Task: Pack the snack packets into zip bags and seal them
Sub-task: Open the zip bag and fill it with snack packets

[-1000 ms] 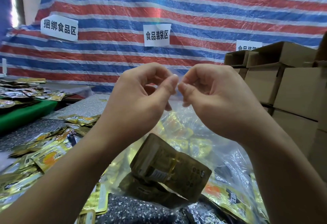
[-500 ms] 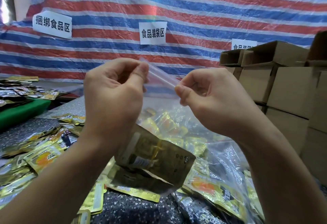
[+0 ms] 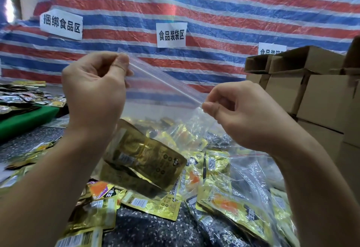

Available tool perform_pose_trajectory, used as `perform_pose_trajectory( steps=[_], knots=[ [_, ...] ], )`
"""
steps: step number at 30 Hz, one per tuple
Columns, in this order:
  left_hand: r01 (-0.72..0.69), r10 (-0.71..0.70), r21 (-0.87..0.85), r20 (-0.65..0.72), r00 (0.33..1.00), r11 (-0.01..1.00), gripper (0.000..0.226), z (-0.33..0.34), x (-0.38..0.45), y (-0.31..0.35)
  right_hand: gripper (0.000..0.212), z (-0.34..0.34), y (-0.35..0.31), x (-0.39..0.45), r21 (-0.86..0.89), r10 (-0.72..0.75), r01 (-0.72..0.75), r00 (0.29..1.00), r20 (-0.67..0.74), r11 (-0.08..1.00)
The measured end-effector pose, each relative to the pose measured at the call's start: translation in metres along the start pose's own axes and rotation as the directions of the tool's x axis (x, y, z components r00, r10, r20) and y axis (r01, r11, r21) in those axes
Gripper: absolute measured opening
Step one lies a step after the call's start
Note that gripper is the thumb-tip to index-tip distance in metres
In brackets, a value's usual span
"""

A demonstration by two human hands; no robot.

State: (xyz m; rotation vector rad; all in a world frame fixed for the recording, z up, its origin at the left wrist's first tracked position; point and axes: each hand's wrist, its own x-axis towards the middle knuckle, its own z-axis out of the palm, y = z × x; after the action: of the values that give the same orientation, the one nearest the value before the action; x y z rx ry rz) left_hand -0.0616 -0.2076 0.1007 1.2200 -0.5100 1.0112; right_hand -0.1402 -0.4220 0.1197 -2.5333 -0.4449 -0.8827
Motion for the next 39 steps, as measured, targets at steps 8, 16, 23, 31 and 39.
perform_pose_trajectory(
  steps=[8, 16, 23, 31, 39],
  knots=[
    [0.08, -0.079, -0.029, 0.058, 0.995, 0.996, 0.023, 0.006, -0.004, -0.009, 0.019, -0.005, 0.002, -0.001, 0.009, -0.088, 0.088, 0.99, 0.113, 0.996],
    [0.092, -0.096, 0.026, 0.308, 0.947, 0.995, 0.02, 0.021, -0.021, -0.014, 0.042, 0.016, -0.002, 0.003, 0.034, 0.063, -0.071, 0.978, 0.198, 0.997],
    [0.138, -0.101, -0.064, 0.399, 0.911, 0.988, 0.018, 0.031, -0.032, -0.012, 0.021, 0.03, -0.003, 0.007, 0.225, 0.065, -0.111, 0.977, 0.202, 0.968],
    [0.077, -0.184, 0.233, 0.486, 0.854, 0.97, 0.038, 0.03, -0.039, -0.026, 0.026, 0.02, 0.099, 0.025, 0.229, 0.421, -0.354, 0.783, -0.458, 0.907],
    [0.064, -0.233, 0.323, 0.516, 0.824, 0.944, 0.034, 0.034, -0.046, -0.028, 0.049, 0.048, 0.125, 0.018, -0.32, 0.475, -0.526, 0.85, -0.227, 0.788]
  ],
)
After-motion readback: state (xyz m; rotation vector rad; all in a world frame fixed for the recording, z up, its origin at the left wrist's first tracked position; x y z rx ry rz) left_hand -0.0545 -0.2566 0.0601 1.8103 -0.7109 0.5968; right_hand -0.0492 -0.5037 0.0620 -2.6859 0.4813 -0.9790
